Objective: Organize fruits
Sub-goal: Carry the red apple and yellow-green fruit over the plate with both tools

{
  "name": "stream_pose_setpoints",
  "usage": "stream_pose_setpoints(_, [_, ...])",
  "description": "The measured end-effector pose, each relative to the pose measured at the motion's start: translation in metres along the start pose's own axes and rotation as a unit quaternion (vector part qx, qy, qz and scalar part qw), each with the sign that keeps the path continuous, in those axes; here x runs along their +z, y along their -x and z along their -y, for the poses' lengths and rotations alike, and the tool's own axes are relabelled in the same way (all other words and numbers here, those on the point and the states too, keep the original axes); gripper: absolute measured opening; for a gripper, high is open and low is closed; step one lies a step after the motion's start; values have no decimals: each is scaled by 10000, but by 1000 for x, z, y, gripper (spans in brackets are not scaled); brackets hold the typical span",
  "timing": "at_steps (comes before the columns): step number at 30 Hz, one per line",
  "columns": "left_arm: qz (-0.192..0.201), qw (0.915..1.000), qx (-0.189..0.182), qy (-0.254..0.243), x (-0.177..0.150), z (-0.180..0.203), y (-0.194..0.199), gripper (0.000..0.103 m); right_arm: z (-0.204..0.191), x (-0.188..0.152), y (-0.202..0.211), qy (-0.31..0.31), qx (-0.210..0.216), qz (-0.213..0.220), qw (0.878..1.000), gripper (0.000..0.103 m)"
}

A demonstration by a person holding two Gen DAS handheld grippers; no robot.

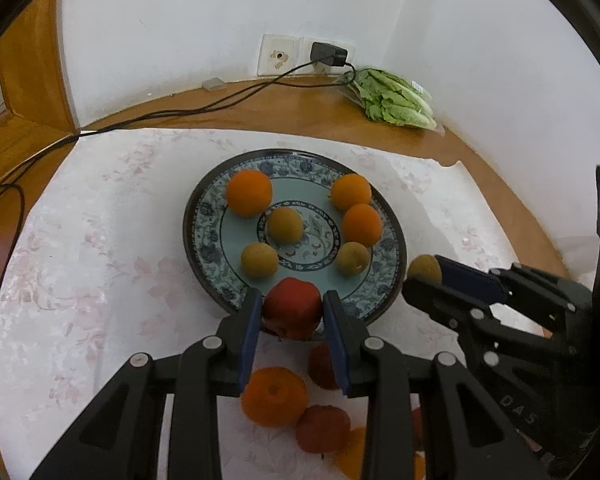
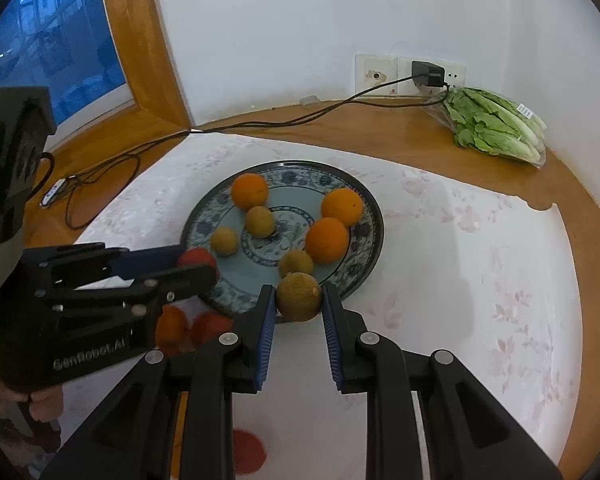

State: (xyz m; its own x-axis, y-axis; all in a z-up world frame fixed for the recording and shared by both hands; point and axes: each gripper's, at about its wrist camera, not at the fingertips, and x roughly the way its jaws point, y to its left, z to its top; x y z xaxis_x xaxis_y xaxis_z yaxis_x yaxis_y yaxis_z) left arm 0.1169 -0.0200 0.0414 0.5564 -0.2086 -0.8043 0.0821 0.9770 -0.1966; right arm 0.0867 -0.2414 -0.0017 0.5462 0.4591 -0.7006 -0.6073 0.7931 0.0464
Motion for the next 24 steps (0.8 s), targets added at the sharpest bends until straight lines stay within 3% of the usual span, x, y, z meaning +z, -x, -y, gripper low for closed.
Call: stream_pose_setpoints(24, [49,10000,-48,54,16,-10,-27,33,3,10,-46,148,-160,-325,9992,24])
